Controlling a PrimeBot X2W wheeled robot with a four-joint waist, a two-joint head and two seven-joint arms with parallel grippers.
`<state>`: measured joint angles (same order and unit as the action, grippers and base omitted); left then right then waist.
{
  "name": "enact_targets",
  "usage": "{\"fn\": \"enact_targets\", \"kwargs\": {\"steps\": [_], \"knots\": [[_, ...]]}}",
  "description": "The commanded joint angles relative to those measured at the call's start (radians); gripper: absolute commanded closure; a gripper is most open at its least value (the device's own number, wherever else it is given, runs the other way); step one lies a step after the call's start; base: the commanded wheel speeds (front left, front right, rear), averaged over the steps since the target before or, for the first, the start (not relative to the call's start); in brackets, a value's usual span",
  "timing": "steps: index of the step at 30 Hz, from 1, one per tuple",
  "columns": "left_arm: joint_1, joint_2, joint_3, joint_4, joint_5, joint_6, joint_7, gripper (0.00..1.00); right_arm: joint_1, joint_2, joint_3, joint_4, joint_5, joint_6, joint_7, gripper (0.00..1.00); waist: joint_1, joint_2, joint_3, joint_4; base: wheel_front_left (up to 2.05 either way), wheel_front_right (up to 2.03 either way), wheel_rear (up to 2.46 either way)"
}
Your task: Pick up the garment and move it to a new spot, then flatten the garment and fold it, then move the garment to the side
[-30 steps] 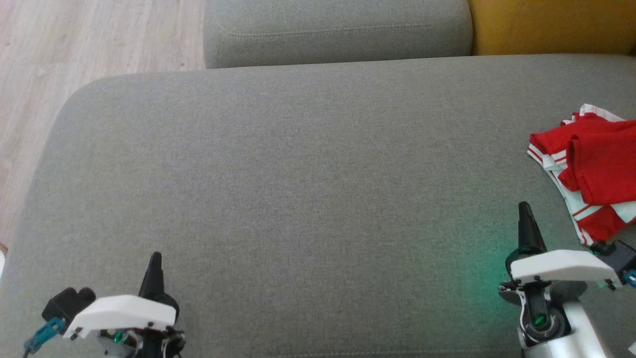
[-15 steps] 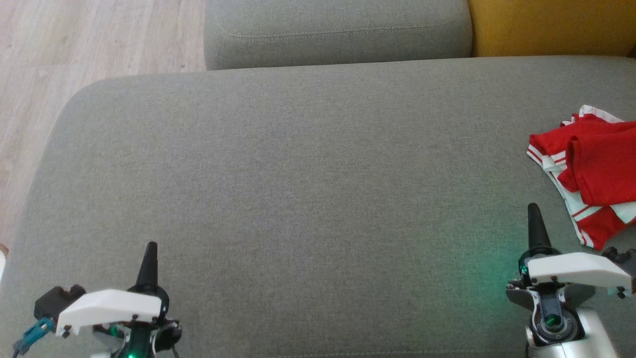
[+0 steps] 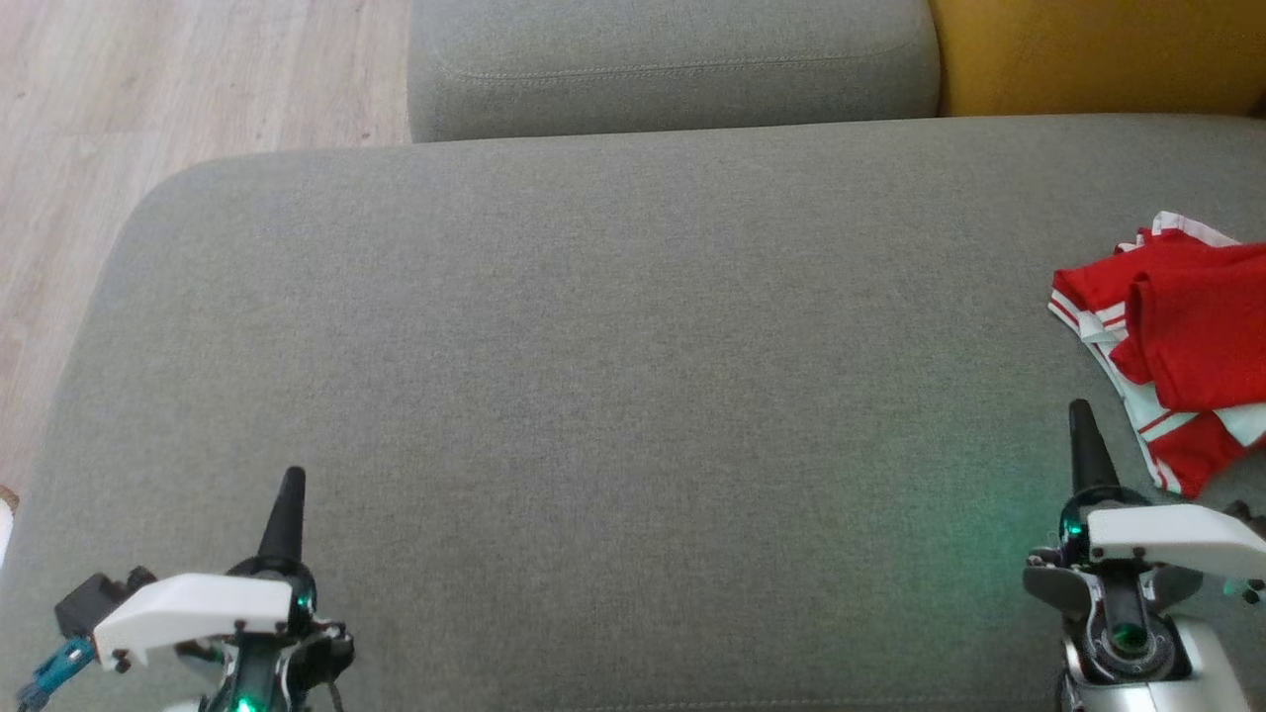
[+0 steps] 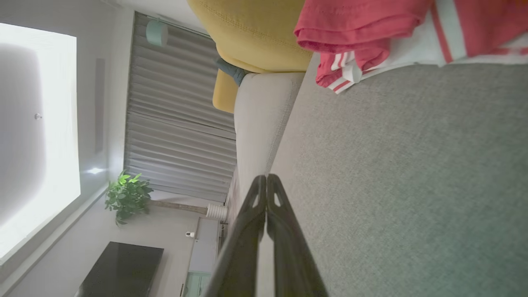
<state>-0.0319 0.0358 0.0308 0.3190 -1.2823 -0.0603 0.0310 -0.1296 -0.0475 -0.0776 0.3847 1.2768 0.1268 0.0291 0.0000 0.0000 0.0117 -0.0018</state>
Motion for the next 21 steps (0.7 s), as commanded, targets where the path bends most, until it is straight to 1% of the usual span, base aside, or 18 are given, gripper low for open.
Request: {"fn": "enact_targets", "kwargs": {"steps": [1,21], "knots": [[-0.057,0.012,0.035,-0.042,-0.035,-0.013,0.008,1.0,-0.018,-0.004,0.009,-0.049,0.037,0.003,0.01,1.0,0.0,0.0,-0.001,0.0,0.0,0.0,0.0],[-0.071,0.014,0.07,-0.065,-0.25,-0.055,0.063,1.0,0.011,-0.003,-0.025,-0.116,0.255,0.004,0.065,1.0,0.0,0.0,-0.007,0.001,0.0,0.0,0.0]]}}
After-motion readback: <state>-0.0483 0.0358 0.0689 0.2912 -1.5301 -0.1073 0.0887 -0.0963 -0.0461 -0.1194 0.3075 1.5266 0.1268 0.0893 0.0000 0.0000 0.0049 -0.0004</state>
